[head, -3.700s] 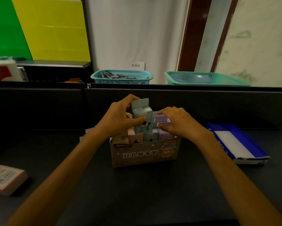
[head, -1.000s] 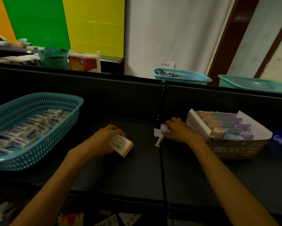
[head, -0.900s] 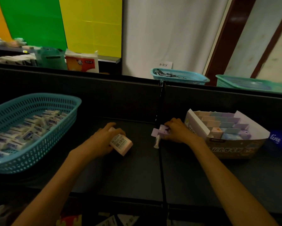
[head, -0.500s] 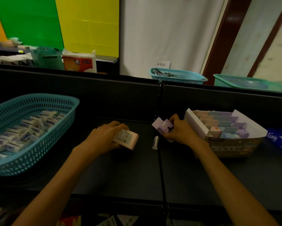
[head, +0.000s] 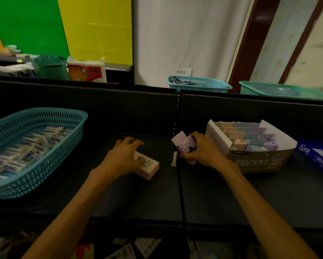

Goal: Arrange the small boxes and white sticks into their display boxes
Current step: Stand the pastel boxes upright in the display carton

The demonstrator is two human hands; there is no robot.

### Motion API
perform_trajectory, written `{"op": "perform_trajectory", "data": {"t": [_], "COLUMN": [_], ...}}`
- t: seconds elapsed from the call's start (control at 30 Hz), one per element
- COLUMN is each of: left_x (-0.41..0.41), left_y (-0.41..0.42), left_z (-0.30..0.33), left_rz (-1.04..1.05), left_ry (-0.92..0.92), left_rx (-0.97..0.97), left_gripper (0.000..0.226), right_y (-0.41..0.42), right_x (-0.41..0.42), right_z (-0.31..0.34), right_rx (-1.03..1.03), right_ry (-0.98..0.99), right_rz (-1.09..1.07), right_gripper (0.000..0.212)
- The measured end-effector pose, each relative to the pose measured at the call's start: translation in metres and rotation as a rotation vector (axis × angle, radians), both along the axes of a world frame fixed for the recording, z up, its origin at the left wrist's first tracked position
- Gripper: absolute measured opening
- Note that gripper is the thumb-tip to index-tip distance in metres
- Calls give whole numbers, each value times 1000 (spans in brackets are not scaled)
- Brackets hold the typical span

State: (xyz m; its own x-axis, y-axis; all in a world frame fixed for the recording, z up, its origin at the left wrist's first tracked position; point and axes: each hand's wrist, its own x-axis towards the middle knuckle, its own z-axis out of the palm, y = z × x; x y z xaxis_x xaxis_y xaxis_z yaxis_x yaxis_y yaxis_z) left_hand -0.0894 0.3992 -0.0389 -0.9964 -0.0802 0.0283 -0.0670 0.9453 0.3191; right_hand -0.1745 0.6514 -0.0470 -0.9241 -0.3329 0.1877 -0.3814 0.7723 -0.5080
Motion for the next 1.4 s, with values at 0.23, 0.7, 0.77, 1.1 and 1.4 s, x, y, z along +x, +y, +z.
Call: {"op": "perform_trajectory", "data": {"t": [0.23,0.7,0.77,1.1,1.4], "left_x": [-6,-13,-12,-12,-24], "left_y": [30,30,29,46,102], "left_z": [-6,-8,-7,16,61], "left_rz": [188,-10,-5,28,-211], "left_ry": [-95,-18,-5,191,453], "left_rx": [-189,109,143,496,572], "left_gripper": [93,60,66,79,36], "right_y": [3,16,16,35,118], "right_x": [9,23,26,39,41], "right_z": [-3,-1,1,33,86], "right_rx": [3,-39,-53,-210,-425], "right_ry": [10,5,5,-51,-5], "right_rz": [12,36,49,179,114], "right_gripper": [69,72,70,51,42]}}
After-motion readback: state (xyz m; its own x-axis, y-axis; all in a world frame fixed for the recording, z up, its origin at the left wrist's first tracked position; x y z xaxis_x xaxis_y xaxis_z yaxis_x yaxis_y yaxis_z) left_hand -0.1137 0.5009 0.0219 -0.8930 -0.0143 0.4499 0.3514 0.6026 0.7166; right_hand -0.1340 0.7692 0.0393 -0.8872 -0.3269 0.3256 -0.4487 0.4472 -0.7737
